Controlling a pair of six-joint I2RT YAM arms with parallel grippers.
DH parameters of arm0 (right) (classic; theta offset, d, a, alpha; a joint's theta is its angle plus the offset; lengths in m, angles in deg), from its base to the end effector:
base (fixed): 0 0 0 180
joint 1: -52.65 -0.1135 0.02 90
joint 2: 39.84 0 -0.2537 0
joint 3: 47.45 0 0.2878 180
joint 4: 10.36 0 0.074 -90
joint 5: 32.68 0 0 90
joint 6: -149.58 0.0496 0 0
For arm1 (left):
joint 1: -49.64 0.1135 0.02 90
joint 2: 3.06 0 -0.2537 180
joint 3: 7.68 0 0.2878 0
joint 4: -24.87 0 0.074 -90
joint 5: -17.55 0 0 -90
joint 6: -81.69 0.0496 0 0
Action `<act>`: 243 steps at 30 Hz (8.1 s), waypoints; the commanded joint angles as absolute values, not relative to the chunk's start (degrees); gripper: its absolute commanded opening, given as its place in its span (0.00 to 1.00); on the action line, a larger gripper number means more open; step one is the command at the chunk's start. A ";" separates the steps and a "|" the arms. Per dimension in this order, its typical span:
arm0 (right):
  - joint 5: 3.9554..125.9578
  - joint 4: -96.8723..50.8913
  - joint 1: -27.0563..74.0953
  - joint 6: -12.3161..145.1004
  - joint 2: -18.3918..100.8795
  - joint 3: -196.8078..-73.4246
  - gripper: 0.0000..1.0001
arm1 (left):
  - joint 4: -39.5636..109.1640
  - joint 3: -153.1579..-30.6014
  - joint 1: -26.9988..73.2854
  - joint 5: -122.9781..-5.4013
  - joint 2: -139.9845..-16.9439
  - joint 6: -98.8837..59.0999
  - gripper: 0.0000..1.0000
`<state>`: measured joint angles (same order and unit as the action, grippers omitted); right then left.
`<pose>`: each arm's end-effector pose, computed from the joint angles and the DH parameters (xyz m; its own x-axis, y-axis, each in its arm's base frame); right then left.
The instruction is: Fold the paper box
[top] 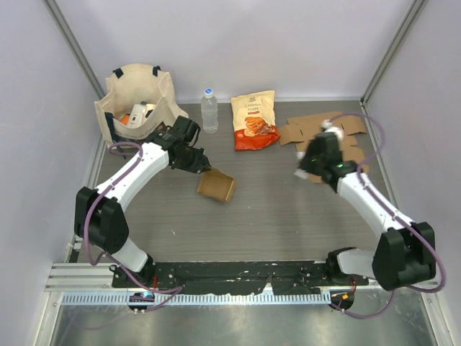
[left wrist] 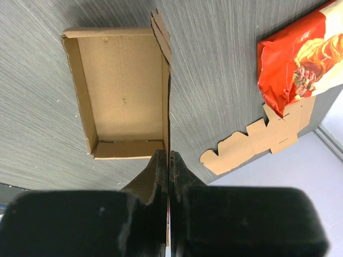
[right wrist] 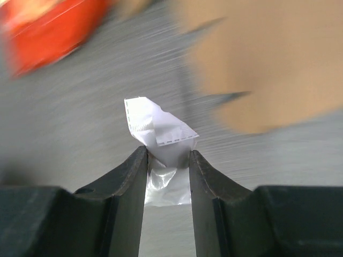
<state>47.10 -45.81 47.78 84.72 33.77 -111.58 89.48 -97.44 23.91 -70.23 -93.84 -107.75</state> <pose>0.3188 0.0183 0.2228 -0.6194 0.3668 -0.6941 0.3366 0.9228 0.1873 0.3254 -0.1590 0.2495 -0.3075 -0.9460 0.1025 -0.8830 0.2436 -0.4013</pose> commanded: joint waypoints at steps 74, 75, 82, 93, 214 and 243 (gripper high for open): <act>48.69 7.76 -3.17 52.37 44.88 -107.98 0.62 | 115.57 -108.22 27.58 -68.85 -99.56 -107.63 0.00; 49.05 7.40 -2.90 52.54 46.37 -108.78 0.57 | 115.39 -108.04 27.58 -68.67 -99.65 -107.45 0.00; 59.13 9.50 -0.45 55.35 49.72 -108.97 0.09 | 112.32 -105.49 27.58 -68.05 -98.86 -105.53 0.30; 73.04 4.68 8.77 57.21 45.68 -104.04 0.01 | 105.65 -100.23 27.76 -85.18 -89.13 -85.59 0.89; 101.79 -8.95 30.41 50.35 64.40 -121.71 0.44 | 44.64 -69.46 20.90 -57.33 -83.57 -5.15 0.07; 96.70 -0.07 29.18 55.01 58.51 -114.06 0.01 | 43.58 -69.28 20.90 -64.98 -83.21 -9.72 0.24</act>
<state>98.70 -3.00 29.45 55.00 61.85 -114.00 46.05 -69.07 21.09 -62.89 -83.46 -9.48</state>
